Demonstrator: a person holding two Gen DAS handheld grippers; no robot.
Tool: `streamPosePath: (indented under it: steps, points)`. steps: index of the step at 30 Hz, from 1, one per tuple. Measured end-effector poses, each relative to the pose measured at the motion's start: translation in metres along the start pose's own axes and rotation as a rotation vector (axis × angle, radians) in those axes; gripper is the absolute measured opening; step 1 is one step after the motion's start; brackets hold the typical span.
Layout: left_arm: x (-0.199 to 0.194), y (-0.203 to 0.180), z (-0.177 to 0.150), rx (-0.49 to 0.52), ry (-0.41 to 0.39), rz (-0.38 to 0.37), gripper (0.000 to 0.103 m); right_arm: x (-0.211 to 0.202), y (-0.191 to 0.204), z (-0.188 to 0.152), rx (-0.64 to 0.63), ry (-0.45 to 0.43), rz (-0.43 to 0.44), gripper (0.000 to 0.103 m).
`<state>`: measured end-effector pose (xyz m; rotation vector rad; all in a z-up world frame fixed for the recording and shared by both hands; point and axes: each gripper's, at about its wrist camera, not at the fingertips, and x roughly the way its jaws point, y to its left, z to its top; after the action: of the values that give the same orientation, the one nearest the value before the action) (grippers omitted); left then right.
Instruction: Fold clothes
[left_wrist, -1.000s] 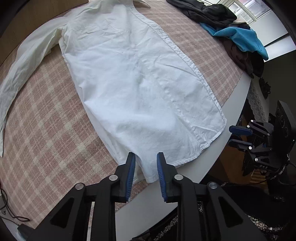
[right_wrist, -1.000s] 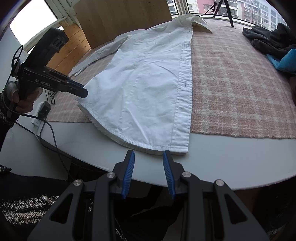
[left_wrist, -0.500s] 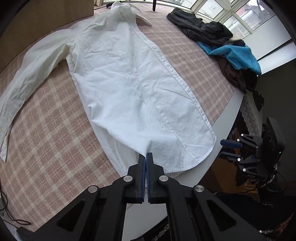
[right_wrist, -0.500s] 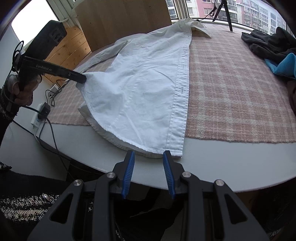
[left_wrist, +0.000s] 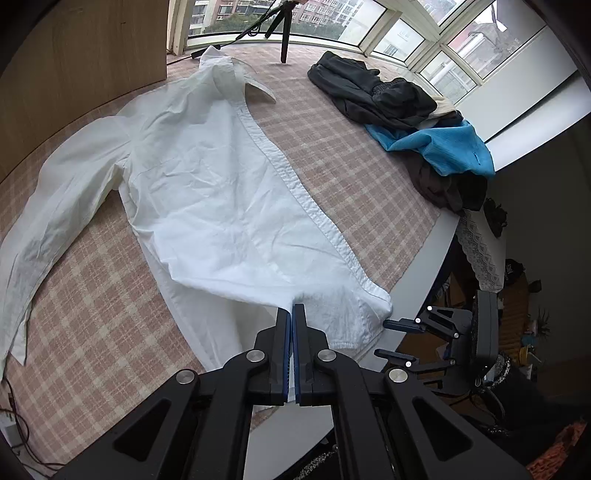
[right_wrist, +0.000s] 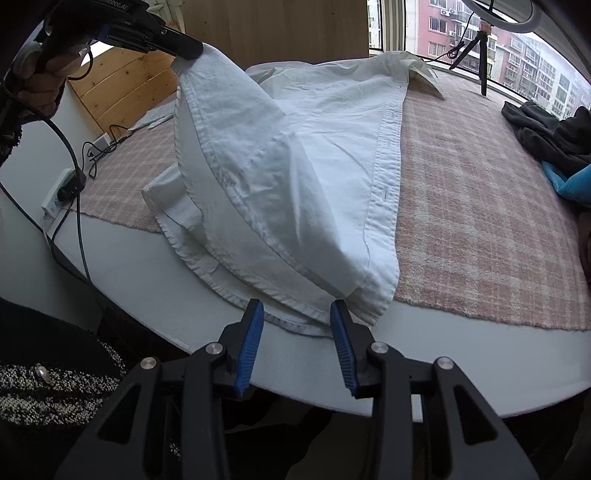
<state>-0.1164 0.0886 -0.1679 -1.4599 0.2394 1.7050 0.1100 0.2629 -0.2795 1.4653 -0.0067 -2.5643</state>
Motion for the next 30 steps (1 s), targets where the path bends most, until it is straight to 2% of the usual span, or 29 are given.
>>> streamPosePath:
  steps: [4,7,8,9,10,13,16,18,22,23,27,29,30]
  points:
    - [0.000,0.003,-0.005,-0.003,0.006,-0.004,0.001,0.003,-0.003,0.003,-0.010,0.006,-0.001,0.037]
    - [0.001,0.005,-0.009,-0.001,0.013,-0.005,0.001,0.010,0.004,0.006,-0.068,0.024,-0.056,0.034]
    - [0.002,0.006,-0.010,-0.001,0.015,-0.005,0.001,0.012,0.006,0.008,-0.083,0.026,-0.075,0.027]
    - [0.002,0.008,-0.011,-0.001,0.016,-0.003,0.001,0.011,0.004,0.009,-0.074,0.027,-0.077,0.012]
    - [0.002,0.009,-0.013,-0.001,0.017,-0.001,0.001,0.011,0.001,0.010,-0.060,0.028,-0.075,0.003]
    - [0.003,0.016,-0.025,0.000,0.027,0.017,0.001,0.001,-0.009,0.012,-0.018,0.008,-0.091,0.003]
    - [0.006,0.023,-0.041,0.003,0.042,0.045,0.001,-0.012,-0.027,0.008,0.093,-0.003,-0.062,0.003]
    - [0.020,0.033,-0.056,-0.015,0.085,0.062,0.002,-0.010,-0.033,0.004,0.123,0.013,-0.058,0.003]
    - [0.050,0.052,-0.089,-0.057,0.181,0.096,0.004,-0.005,-0.023,0.000,0.090,0.068,-0.064,0.004]
    - [0.050,0.056,-0.094,-0.067,0.183,0.099,0.006,-0.010,-0.024,-0.002,0.093,0.074,-0.060,0.006]
    - [0.035,0.065,-0.097,-0.132,0.125,0.062,0.019,-0.029,-0.026,-0.009,0.102,0.096,-0.042,0.019]
    - [0.034,0.065,-0.095,-0.149,0.103,0.040,0.036,-0.039,-0.027,-0.013,0.107,0.107,-0.034,0.021]
    - [0.040,0.064,-0.094,-0.154,0.112,0.041,0.040,-0.044,-0.028,-0.015,0.110,0.112,-0.029,0.021]
